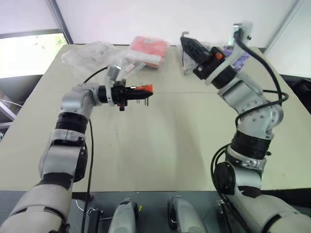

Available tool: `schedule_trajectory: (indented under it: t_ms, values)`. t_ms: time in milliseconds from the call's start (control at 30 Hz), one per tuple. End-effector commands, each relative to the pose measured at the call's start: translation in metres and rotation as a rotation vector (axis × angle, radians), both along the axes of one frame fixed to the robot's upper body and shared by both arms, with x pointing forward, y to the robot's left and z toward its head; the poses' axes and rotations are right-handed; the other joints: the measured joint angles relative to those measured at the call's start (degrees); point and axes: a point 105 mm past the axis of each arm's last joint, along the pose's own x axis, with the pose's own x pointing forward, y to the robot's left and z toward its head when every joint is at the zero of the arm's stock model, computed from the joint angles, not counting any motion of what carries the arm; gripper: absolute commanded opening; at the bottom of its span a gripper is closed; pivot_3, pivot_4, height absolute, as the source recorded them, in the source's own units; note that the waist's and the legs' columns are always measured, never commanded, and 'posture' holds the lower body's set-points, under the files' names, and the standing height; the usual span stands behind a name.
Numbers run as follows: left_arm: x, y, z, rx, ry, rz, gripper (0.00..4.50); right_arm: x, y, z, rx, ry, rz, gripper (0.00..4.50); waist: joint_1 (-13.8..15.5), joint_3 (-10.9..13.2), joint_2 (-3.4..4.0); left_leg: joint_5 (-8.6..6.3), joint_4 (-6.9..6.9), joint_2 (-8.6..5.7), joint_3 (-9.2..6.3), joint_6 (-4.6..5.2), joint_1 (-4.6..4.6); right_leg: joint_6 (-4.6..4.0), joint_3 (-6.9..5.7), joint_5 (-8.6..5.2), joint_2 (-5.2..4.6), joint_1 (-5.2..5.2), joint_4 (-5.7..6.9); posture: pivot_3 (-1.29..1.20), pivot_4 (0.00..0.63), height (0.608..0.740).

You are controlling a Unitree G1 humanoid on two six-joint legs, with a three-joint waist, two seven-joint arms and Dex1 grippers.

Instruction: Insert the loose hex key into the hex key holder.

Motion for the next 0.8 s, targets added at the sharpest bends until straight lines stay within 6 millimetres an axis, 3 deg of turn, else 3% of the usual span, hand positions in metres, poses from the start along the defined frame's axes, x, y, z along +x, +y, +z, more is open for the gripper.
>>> schedule_trajectory:
  t_ms: [33, 467, 800]
  values:
    - [-0.002, -0.012, 0.016, -0.001, -0.063, -0.065, 0.00, -0.016, 0.012, 0.020, 0.038, -0.086, 0.048, 0.04, -0.04, 0.00, 0.00, 0.00, 0.00, 0.01, -0.02, 0.00, 0.02, 0.00, 0.00, 0.00, 0.03, -0.01, 0.03, 0.00, 0.150, 0.739]
    - [-0.009, -0.036, 0.038, -0.077, -0.130, -0.139, 0.00, -0.024, 0.034, 0.003, 0.039, -0.047, 0.111, 0.04, -0.19, 0.01, 0.01, 0.00, 0.00, 0.02, -0.07, 0.00, 0.05, -0.01, 0.01, 0.00, 0.07, -0.01, 0.10, 0.00, 0.150, 0.739]
    - [-0.015, -0.038, 0.048, -0.110, -0.160, -0.151, 0.00, -0.023, 0.032, -0.009, 0.021, -0.023, 0.100, 0.04, -0.19, 0.01, 0.01, 0.00, 0.00, 0.02, -0.08, 0.00, 0.05, -0.01, 0.01, 0.00, 0.07, -0.01, 0.10, 0.00, 0.150, 0.739]
